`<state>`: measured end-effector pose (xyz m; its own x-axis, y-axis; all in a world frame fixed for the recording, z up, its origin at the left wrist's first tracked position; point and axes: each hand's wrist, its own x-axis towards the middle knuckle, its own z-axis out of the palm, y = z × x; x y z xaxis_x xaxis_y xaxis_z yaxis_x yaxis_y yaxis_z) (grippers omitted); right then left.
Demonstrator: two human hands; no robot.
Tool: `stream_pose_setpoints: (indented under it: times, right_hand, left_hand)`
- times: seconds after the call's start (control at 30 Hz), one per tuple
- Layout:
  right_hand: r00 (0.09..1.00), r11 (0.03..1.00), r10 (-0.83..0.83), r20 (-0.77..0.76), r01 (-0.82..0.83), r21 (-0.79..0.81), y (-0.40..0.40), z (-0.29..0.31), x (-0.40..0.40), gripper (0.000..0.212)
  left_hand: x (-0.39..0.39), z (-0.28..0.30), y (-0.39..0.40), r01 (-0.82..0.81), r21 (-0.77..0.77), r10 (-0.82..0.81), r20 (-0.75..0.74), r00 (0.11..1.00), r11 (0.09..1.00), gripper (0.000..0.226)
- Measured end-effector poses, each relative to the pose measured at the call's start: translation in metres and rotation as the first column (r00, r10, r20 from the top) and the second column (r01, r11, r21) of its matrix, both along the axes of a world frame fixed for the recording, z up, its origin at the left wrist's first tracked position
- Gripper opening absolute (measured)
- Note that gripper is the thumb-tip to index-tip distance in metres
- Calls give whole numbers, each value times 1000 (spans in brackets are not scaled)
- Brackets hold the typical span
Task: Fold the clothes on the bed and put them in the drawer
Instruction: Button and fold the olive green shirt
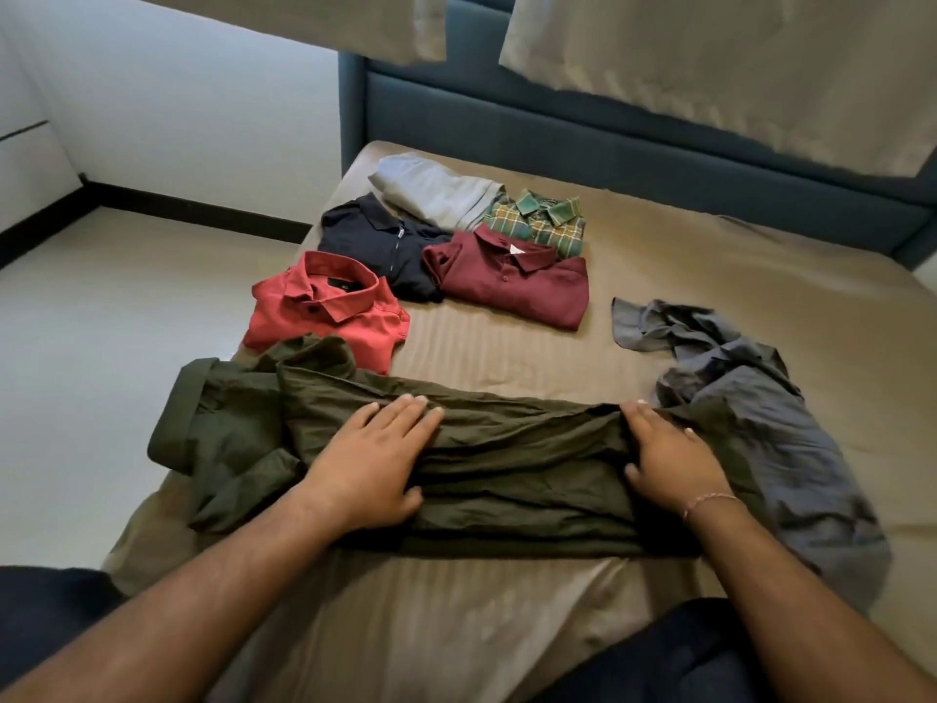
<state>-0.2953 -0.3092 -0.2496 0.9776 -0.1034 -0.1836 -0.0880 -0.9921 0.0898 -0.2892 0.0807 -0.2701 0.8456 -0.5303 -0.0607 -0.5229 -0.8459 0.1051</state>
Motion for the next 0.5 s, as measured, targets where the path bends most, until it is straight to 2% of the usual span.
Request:
stream_pose_setpoints:
  times: [0.07, 0.13, 0.2, 0.23, 0.27, 0.3, 0.33, 0.37, 0.4, 0.43, 0.47, 0.5]
  right_hand:
    - [999, 997, -22, 26, 24, -67, 6, 0, -5, 75]
    - [981, 996, -84, 173, 89, -22, 6, 2, -11, 66]
    - [908, 996, -90, 408, 92, 16, 0, 6, -16, 69]
    - [857, 996, -72, 511, 93, -14, -7, 8, -18, 73]
    - [854, 992, -53, 517, 103, -68, -12, 11, -20, 75]
    - [907, 986, -60, 417, 119, -115, -15, 13, -21, 75]
    - [973, 980, -107, 206, 138, -142, -19, 11, -26, 72]
    - [985, 975, -167, -52, 157, -157, -21, 6, -29, 70]
    - [943, 970, -220, -250, 184, -160, -26, 1, -33, 69]
    - [913, 966, -250, -322, 211, -150, -24, -3, -34, 69]
    - [921, 963, -266, -286, 243, -114, -24, -3, -35, 68]
    - [949, 965, -262, -173, 255, -62, -20, -2, -34, 66]
  left_hand:
    - [7, -14, 3, -78, 60, 81, -45, 996, 995, 91]
    - [11, -25, 13, -112, 50, 113, -17, 994, 992, 86]
    - [12, -34, 27, -122, 21, 121, 38, 992, 992, 84]
    - [11, -38, 31, -126, 17, 125, 48, 991, 992, 86]
    - [10, -42, 34, -124, 18, 123, 47, 991, 992, 88]
    - [9, -45, 35, -109, 42, 108, 29, 994, 993, 90]
    - [9, -46, 32, -85, 72, 85, 8, 996, 994, 91]
    - [9, -47, 30, -74, 105, 77, -23, 997, 992, 92]
    - [11, -44, 25, -68, 130, 78, -69, 995, 989, 94]
    - [11, -37, 23, -76, 138, 93, -121, 988, 988, 97]
    - [13, -30, 18, -84, 119, 103, -157, 982, 989, 99]
    - [12, -24, 13, -99, 82, 110, -154, 982, 992, 101]
